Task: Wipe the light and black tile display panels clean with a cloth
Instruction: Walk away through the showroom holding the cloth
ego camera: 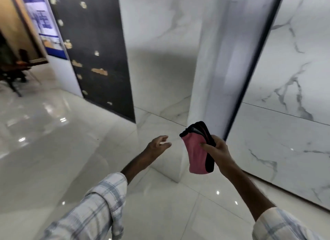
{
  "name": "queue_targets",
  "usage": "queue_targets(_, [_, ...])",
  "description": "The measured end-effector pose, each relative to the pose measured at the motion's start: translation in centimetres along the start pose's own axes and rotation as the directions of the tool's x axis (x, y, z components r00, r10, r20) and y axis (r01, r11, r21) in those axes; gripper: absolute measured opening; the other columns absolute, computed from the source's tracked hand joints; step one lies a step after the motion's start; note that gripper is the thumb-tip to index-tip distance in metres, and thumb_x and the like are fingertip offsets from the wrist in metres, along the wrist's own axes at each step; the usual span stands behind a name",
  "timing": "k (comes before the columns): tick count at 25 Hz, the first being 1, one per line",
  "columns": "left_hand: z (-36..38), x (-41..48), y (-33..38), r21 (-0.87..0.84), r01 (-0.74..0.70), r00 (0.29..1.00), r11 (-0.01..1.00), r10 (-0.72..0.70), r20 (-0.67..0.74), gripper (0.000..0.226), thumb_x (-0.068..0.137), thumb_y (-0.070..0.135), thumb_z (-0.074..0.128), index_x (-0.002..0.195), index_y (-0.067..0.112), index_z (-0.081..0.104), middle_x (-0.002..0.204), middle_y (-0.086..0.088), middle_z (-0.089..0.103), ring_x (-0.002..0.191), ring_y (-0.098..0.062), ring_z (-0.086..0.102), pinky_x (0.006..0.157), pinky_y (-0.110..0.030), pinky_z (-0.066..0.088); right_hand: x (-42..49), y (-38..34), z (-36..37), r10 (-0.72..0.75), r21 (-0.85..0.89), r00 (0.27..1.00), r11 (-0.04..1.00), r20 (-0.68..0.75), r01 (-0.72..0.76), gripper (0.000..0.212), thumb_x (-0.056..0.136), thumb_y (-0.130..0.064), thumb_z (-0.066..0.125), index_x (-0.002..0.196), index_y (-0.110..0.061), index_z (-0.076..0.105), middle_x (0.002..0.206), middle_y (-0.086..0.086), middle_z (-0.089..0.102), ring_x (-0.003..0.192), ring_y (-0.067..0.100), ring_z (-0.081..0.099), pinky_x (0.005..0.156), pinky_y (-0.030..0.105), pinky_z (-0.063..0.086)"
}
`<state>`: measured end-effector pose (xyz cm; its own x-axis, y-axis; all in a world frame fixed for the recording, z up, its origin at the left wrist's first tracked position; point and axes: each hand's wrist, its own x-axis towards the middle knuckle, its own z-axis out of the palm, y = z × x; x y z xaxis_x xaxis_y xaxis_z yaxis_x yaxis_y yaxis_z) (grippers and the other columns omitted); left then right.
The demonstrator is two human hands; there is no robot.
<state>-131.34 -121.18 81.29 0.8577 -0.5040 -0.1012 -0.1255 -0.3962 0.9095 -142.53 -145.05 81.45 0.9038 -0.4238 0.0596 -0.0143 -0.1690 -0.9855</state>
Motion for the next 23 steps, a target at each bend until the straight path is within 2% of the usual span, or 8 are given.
queue_targets(4, [-4.3,-4.1,-1.9,-0.035,0.115,0.973,0.993,-0.120,-0.197,0.049,0.104,0.023,0.062,0.151,0.012,0.051,0.151,-0.005,0.052,0.134,-0.019,0.052,0.104,-0.024,0.040,3.0,-0.7,5.4,-0.004,0.020,0.982,1.000,0.187,0.001,0.027,0.079,-0.013,0.075,0.105,-0.017,0.069,0.099,0.010,0.072,0.087,0.022,0.068,0.070,0.034,0.056])
queue_targets(7, [-7.1,-6.4,-4.9,-0.102,0.192,0.936,0.976,-0.214,-0.280,0.049,0.105,0.029,0.062,0.151,0.019,0.050,0.152,0.001,0.051,0.133,-0.013,0.050,0.103,-0.023,0.038,4.1,-0.5,9.7,0.003,-0.023,0.948,1.000,0.317,0.004,0.019,0.086,-0.008,0.074,0.104,-0.011,0.067,0.094,0.010,0.070,0.082,0.019,0.067,0.062,0.026,0.054])
queue_targets(11, [-10.9,-7.4,-8.7,-0.153,0.237,0.899,0.959,-0.277,-0.339,0.048,0.105,0.028,0.061,0.151,0.019,0.050,0.151,-0.001,0.052,0.137,-0.017,0.049,0.104,-0.025,0.038,5.1,0.7,15.2,0.074,-0.085,0.924,0.995,0.376,-0.045,0.015,0.084,-0.004,0.075,0.096,-0.001,0.065,0.083,0.008,0.064,0.074,0.019,0.061,0.057,0.027,0.048])
queue_targets(14, [-14.8,-5.1,-10.6,-0.188,0.226,0.898,0.956,-0.279,-0.339,0.048,0.105,0.030,0.061,0.151,0.020,0.050,0.151,0.000,0.052,0.140,-0.018,0.048,0.105,-0.026,0.039,8.1,0.8,19.1,0.106,-0.145,0.918,0.988,0.381,-0.054,0.025,0.076,-0.013,0.077,0.091,0.001,0.063,0.079,0.006,0.061,0.071,0.020,0.059,0.059,0.034,0.045])
queue_targets(18, [-22.4,0.0,-13.2,-0.169,0.189,0.927,0.967,-0.232,-0.294,0.049,0.106,0.031,0.058,0.153,0.020,0.047,0.152,0.000,0.049,0.142,-0.019,0.047,0.108,-0.030,0.040,13.5,0.1,26.0,0.128,-0.164,0.957,0.983,0.262,-0.087,0.017,0.082,-0.008,0.075,0.093,0.000,0.063,0.082,0.006,0.061,0.075,0.021,0.059,0.063,0.036,0.047])
queue_targets(23, [-33.4,4.0,-15.9,-0.178,0.165,0.937,0.970,-0.211,-0.277,0.048,0.106,0.031,0.059,0.152,0.021,0.048,0.152,-0.001,0.051,0.141,-0.019,0.047,0.109,-0.030,0.040,18.4,-3.0,35.7,0.113,-0.185,0.968,0.980,0.223,-0.071,0.015,0.085,-0.010,0.074,0.096,-0.004,0.065,0.089,0.011,0.065,0.080,0.023,0.062,0.066,0.037,0.051])
